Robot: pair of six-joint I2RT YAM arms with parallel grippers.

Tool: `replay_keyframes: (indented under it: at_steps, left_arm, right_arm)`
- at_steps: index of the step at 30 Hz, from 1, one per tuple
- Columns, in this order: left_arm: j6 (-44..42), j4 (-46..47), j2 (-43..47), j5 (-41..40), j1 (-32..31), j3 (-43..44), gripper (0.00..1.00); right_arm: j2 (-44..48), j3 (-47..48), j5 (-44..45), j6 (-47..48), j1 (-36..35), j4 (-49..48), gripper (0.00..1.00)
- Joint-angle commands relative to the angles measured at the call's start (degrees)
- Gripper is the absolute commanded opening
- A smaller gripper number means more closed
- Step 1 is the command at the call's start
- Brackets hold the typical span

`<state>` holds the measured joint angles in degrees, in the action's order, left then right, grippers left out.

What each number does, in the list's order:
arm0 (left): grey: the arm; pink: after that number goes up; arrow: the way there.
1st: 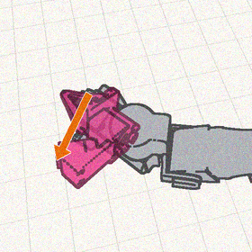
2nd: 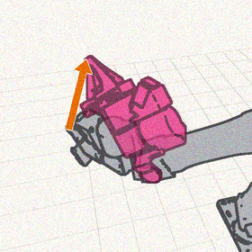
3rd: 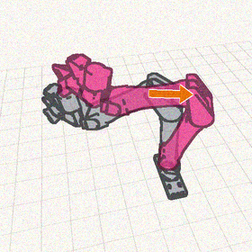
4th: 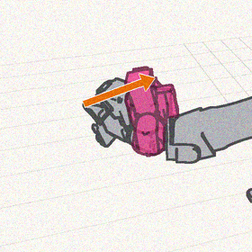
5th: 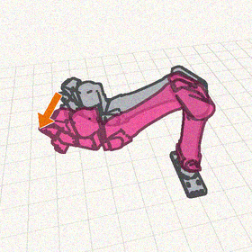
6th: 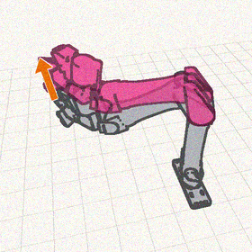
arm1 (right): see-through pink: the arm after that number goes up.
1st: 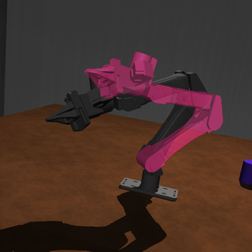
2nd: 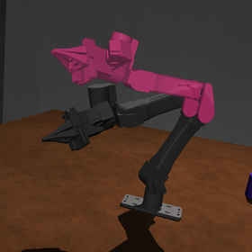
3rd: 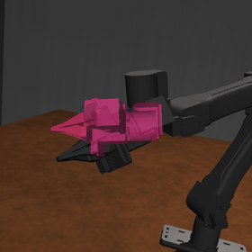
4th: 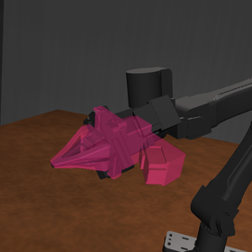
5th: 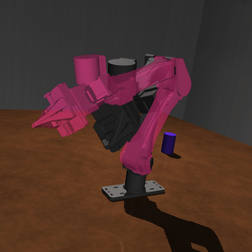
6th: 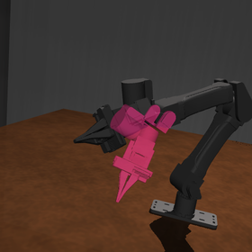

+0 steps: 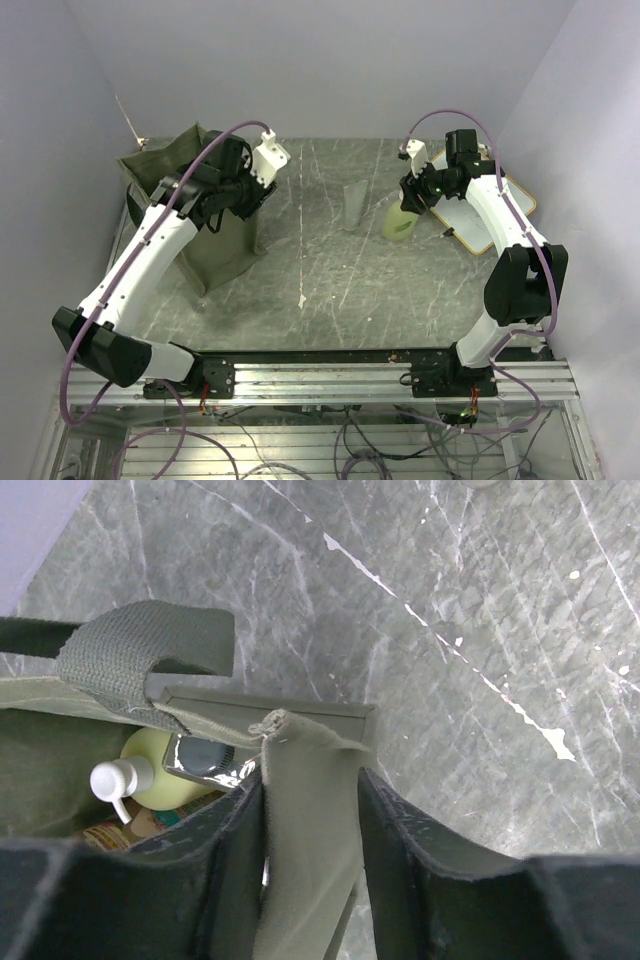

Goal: Place the personal care products into the canvas bag
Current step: Move the care product at the center of the board.

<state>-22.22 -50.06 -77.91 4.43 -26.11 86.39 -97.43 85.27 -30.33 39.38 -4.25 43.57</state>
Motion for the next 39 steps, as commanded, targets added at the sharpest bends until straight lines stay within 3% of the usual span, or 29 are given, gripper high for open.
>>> replay_keyframes:
  at_steps: [1, 6, 8, 31, 33, 39]
  left_arm:
    - [-0.4, 1.7, -0.9, 0.0, -1.8, 1.6, 0.43]
    - [-0.5, 1.6, -3.0, 1.0, -3.4, 4.0, 0.09]
    - [-0.6, 1.6, -3.8, 0.9, -4.0, 4.8, 0.07]
    - [4.3, 4.8, -2.5, 3.5, -5.2, 7.0, 0.07]
    - [4.0, 5.2, -1.2, 2.4, -5.2, 5.8, 0.12]
    - [2.7, 5.0, 1.8, -0.9, -5.3, 3.3, 0.37]
  right_arm:
    - [1.8, 0.7, -0.7, -3.3, -0.6, -1.6, 0.0]
    - [3.3, 0.9, -1.0, -5.1, -0.6, -1.9, 0.0]
    - [3.8, 0.9, -1.2, -5.5, -0.7, -1.7, 0.0]
    - [8.7, 1.9, -3.3, -8.3, -4.9, 0.9, 0.0]
    - [9.5, 2.3, -2.6, -8.7, -6.5, 0.9, 0.0]
    - [11.2, 4.6, -1.4, -8.6, -14.4, 2.2, 0.0]
